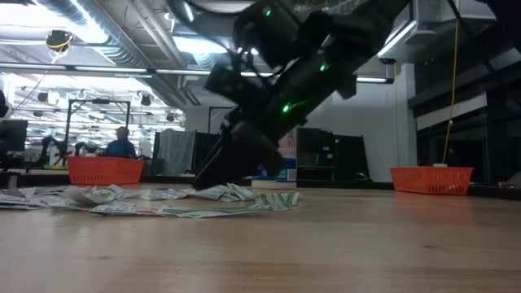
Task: Pick & Place First Aid Supplies
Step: Put the green bandage pack into the black bin, then put the orange ointment pack into the left orange bin
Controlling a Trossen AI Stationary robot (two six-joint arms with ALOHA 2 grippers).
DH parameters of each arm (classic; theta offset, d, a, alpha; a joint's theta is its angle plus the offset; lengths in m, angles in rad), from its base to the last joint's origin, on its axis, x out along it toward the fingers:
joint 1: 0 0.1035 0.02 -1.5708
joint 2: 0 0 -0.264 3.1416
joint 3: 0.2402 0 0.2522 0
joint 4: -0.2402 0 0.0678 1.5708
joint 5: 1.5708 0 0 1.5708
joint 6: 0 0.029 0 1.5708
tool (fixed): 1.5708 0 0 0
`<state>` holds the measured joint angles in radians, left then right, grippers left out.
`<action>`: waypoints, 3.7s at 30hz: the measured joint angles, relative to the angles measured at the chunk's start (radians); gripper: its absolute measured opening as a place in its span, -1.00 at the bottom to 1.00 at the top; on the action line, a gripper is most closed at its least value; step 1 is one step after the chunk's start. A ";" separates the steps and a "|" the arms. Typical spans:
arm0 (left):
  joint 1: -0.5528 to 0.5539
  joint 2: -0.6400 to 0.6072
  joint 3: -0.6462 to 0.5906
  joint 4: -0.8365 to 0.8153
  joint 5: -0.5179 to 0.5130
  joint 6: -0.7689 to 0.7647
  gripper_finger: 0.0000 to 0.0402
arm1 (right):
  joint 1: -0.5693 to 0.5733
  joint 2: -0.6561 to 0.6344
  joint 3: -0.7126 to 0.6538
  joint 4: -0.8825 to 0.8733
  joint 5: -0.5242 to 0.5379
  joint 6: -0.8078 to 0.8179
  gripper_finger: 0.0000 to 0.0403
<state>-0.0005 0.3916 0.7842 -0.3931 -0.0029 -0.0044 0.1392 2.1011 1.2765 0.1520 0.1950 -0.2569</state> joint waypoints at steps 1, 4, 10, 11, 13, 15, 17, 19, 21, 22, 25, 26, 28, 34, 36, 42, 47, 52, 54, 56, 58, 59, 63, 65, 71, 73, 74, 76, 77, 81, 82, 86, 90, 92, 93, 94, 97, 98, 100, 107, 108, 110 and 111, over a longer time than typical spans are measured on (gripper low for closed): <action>0.000 0.000 0.000 0.000 0.000 0.000 -0.98 | -0.004 0.016 0.008 0.011 0.004 0.012 -0.16; 0.000 0.000 0.000 0.000 0.000 0.000 -0.98 | -0.017 0.054 0.026 0.018 0.057 0.052 -0.16; 0.000 0.000 0.000 0.000 0.000 0.000 -0.98 | -0.038 0.065 0.033 0.008 0.164 0.131 -0.16; 0.000 0.000 0.000 0.000 0.000 0.000 -0.98 | -0.041 0.065 0.033 0.007 0.170 0.147 -0.16; 0.000 0.000 0.000 0.000 0.000 0.000 -0.98 | -0.043 0.065 0.033 0.002 0.176 0.164 -0.16; 0.000 0.000 0.000 0.000 0.000 0.000 -0.98 | -0.043 0.065 0.033 -0.002 0.177 0.183 -0.19; 0.000 0.000 0.000 0.000 0.000 0.000 -0.98 | -0.043 0.065 0.033 -0.008 0.176 0.203 -0.26; 0.000 0.000 0.000 0.000 0.000 0.000 -0.98 | -0.043 0.065 0.033 -0.012 0.168 0.219 -0.34; 0.000 0.000 0.000 0.000 0.000 0.000 -0.98 | -0.043 0.065 0.033 -0.013 0.146 0.225 -0.42; 0.000 0.000 0.000 0.000 0.000 0.000 -0.98 | -0.044 0.065 0.033 -0.012 0.133 0.223 -0.45; 0.000 0.000 0.000 0.000 0.000 0.000 -0.98 | -0.040 0.065 0.031 -0.001 0.108 0.191 -0.52; 0.000 0.000 0.000 0.000 0.000 0.000 -0.98 | -0.037 0.065 0.031 0.006 0.106 0.173 -0.54; 0.000 0.000 0.000 0.000 0.000 0.000 -0.98 | -0.033 0.066 0.030 0.026 0.108 0.136 -0.54; 0.000 0.000 0.000 0.000 0.000 0.000 -0.98 | -0.029 0.066 0.050 0.030 0.076 0.095 -0.36; 0.000 0.000 0.000 0.000 0.000 0.000 -0.98 | -0.024 0.066 0.065 0.034 0.063 0.090 -0.25; 0.000 0.000 0.000 0.000 0.000 0.000 -0.98 | -0.007 0.066 0.100 0.037 0.063 0.040 0.08; 0.000 0.000 0.000 0.000 0.000 0.000 -0.98 | 0.004 0.066 0.109 0.037 0.065 0.039 0.20; 0.000 0.000 0.000 0.000 0.000 0.000 -0.98 | 0.019 0.065 0.109 0.038 0.055 0.030 0.21; 0.000 0.000 0.000 0.000 0.000 0.000 -0.98 | 0.025 0.065 0.109 0.038 0.018 0.014 0.22; 0.000 0.000 0.000 0.000 0.000 0.000 -0.98 | 0.031 0.065 0.109 0.039 -0.010 0.003 0.22; 0.000 0.000 0.000 0.000 0.000 0.000 -0.98 | 0.035 0.065 0.109 0.038 -0.010 -0.016 0.22; 0.000 0.000 0.000 0.000 0.000 0.000 -0.98 | 0.036 0.065 0.109 0.038 -0.002 -0.025 0.22; 0.000 0.000 0.000 0.000 0.000 0.000 -0.98 | 0.036 0.057 0.111 -0.016 0.003 -0.067 0.22; 0.000 0.000 0.000 0.000 0.000 0.000 -0.98 | 0.035 0.037 0.111 -0.079 0.005 -0.066 0.22; 0.000 0.000 0.000 0.000 0.000 0.000 -0.98 | 0.043 -0.048 0.096 -0.217 0.005 -0.015 0.22; 0.000 0.000 0.000 0.000 0.000 0.000 -0.98 | 0.049 -0.075 0.081 -0.250 -0.004 0.007 0.22; 0.000 0.000 0.000 0.000 0.000 0.000 -0.98 | 0.051 -0.089 0.071 -0.259 -0.013 0.019 0.22; 0.000 0.000 0.000 0.000 0.000 0.000 -0.98 | 0.056 -0.118 0.040 -0.271 -0.029 0.042 0.22; 0.000 0.000 0.000 0.000 0.000 0.000 -0.98 | 0.059 -0.136 0.021 -0.269 -0.038 0.047 0.22; 0.000 0.000 0.000 0.000 0.000 0.000 -0.98 | 0.072 -0.203 -0.068 -0.274 -0.049 0.092 0.22; 0.000 0.000 0.000 0.000 0.000 0.000 -0.98 | 0.074 -0.220 -0.087 -0.273 -0.049 0.107 0.22; 0.000 0.000 0.000 0.000 0.000 0.000 -0.98 | 0.086 -0.299 -0.171 -0.270 -0.049 0.160 0.22; 0.000 0.000 0.000 0.000 0.000 0.000 -0.98 | 0.095 -0.378 -0.252 -0.272 -0.048 0.201 0.22; 0.000 0.000 0.000 0.000 0.000 0.000 -0.98 | 0.096 -0.430 -0.298 -0.276 -0.049 0.220 0.22; 0.000 0.000 0.000 0.000 0.000 0.000 -0.98 | 0.096 -0.455 -0.318 -0.283 -0.049 0.228 0.22; 0.000 0.000 0.000 0.000 0.000 0.000 -0.98 | 0.096 -0.485 -0.338 -0.282 -0.049 0.236 0.22; 0.000 0.000 0.000 0.000 0.000 0.000 -0.98 | 0.096 -0.584 -0.397 -0.314 -0.048 0.250 0.22; 0.000 0.000 0.000 0.000 0.000 0.000 -0.98 | 0.096 -0.616 -0.415 -0.312 -0.048 0.250 0.22; 0.000 0.000 0.000 0.000 0.000 0.000 -0.98 | 0.096 -0.683 -0.454 -0.314 -0.047 0.249 0.22; 0.000 0.000 0.000 0.000 0.000 0.000 -0.98 | 0.091 -0.851 -0.630 -0.179 -0.001 0.229 0.22; 0.000 0.000 0.000 0.000 0.000 0.000 -0.98 | 0.091 -0.864 -0.658 -0.150 0.000 0.224 0.22; 0.000 0.000 0.000 0.000 0.000 0.000 -0.98 | 0.090 -0.886 -0.717 -0.064 -0.002 0.224 0.22; 0.000 0.000 0.000 0.000 0.000 0.000 -0.98 | 0.090 -0.905 -0.747 -0.014 -0.003 0.223 0.22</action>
<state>-0.0004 0.3918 0.7845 -0.3931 -0.0029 -0.0044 0.2295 1.1964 0.5291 0.1378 0.1916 -0.0336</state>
